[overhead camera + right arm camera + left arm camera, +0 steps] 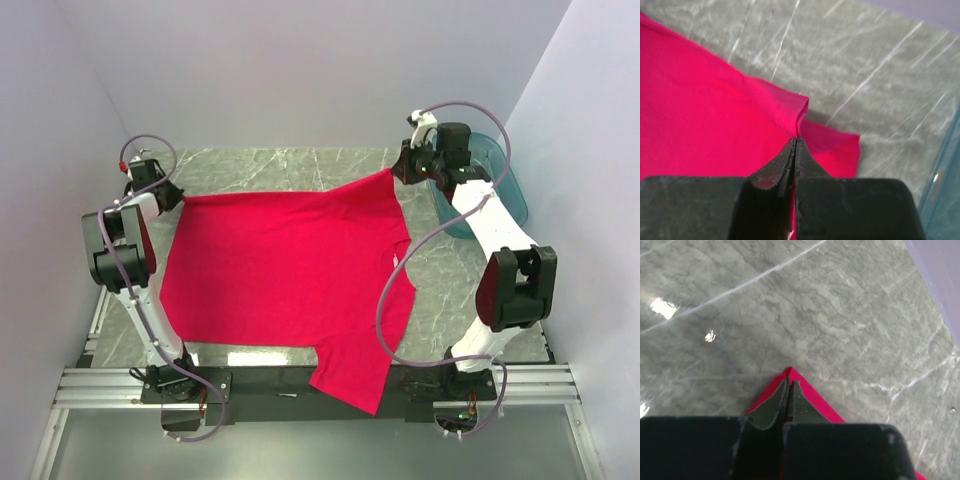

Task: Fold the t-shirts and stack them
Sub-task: Fold the tshirt

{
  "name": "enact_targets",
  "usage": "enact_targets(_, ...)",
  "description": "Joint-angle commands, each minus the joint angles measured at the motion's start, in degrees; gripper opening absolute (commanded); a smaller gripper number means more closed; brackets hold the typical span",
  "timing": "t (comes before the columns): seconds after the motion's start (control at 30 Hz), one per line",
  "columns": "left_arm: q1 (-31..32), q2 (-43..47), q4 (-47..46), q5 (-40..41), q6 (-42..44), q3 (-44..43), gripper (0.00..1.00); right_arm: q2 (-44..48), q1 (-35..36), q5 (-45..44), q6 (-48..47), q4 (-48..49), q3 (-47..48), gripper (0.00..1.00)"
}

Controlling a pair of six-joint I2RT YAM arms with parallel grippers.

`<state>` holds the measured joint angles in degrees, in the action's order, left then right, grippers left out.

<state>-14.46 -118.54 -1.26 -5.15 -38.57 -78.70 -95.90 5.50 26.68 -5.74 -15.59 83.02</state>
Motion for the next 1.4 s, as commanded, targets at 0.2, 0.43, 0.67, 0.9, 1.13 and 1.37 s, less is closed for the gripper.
enact_targets(0.2, -1.6, 10.3, -8.1, -3.6, -0.1, 7.9, 0.0, 5.1, 0.2, 1.7, -0.2, 2.1, -5.1, 0.0)
enact_targets(0.43, -1.9, 13.3, -8.1, -4.0, -0.5, 11.6, 0.0, 7.8, 0.2, 2.0, -0.2, 1.8, -7.6, 0.0)
enact_targets(0.67, -2.4, 13.9, -7.3, -4.2, -0.4, 12.3, 0.0, 10.2, 0.2, 1.0, -1.6, 0.2, -9.5, 0.0)
enact_targets(0.9, -2.9, 15.9, -6.7, -3.0, 0.0, 13.7, 0.0, 11.1, 0.2, 0.3, -1.8, 0.2, -12.0, 0.0)
enact_targets(1.13, -3.7, 17.6, -7.1, -3.3, -0.7, 15.9, 0.0, 11.1, 0.1, 0.0, -1.8, 0.0, -13.1, 0.0)
enact_targets(1.37, -4.1, 17.4, -6.7, -3.5, -0.5, 16.6, 0.0, 12.2, 0.3, 0.7, -1.8, -0.1, -14.3, 0.0)
